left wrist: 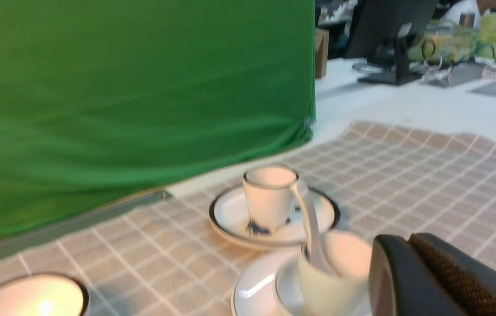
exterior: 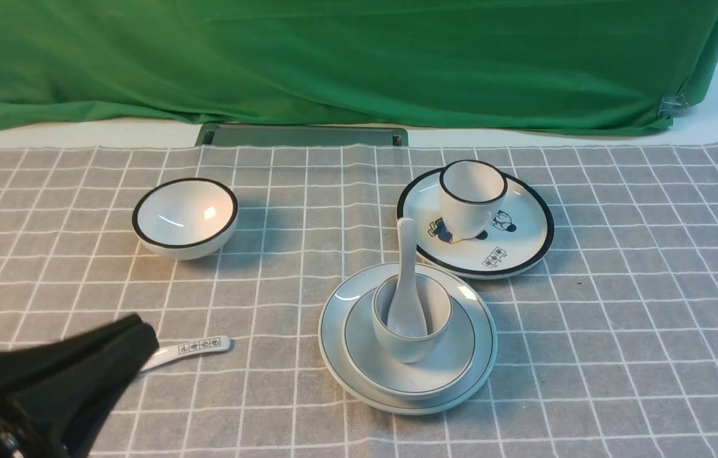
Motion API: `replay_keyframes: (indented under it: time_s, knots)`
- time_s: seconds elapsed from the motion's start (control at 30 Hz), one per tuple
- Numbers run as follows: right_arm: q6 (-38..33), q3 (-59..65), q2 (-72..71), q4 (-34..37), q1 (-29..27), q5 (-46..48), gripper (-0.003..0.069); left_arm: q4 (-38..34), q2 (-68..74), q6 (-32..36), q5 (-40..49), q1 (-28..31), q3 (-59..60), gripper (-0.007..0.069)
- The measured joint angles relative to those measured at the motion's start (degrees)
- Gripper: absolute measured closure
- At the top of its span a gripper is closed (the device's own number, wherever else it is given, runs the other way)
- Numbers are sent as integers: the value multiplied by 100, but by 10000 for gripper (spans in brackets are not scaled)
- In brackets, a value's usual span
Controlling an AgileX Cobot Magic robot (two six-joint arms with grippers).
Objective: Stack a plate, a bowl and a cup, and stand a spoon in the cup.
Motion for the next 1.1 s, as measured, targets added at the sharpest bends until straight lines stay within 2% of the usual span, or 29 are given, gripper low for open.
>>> replay_keyframes:
  time_s: [0.33,0.43,0.5,0.53,0.6,0.67,0.77,0.9,0.97,1.0,1.1]
  knots:
    - [7,0,-2,-24,34,-41,595,0,-4,0,5,0,713,613]
    - [9,44,-32,-24,-128,-146,593,0,-4,0,5,0,854,613]
    - [-34,176,-105,-98,-522,-383,605,0,-4,0,5,0,943,613]
    - [-49,427,-260,-175,-1098,-757,629,0,-4,0,5,0,1032,613]
    - [-70,625,-365,-174,-1382,-1135,636,0,-4,0,23,0,1062,613]
    - [-226,1588,-870,-108,-2273,-2265,643,0,-4,0,28,0,1092,613]
    - [-387,3042,-1591,-42,-3167,-3484,643,0,-4,0,28,0,1091,613]
    - [-644,4736,-2576,-27,-4064,-4118,643,0,-4,0,28,0,1091,613]
    - [-806,5027,-2743,-27,-4171,-4150,643,0,-4,0,28,0,1091,613]
    - [-1122,5386,-2989,-27,-4266,-4144,643,0,-4,0,28,0,1091,613]
    - [-1303,5471,-3340,15,-4284,-4047,643,0,-4,0,28,0,1091,613]
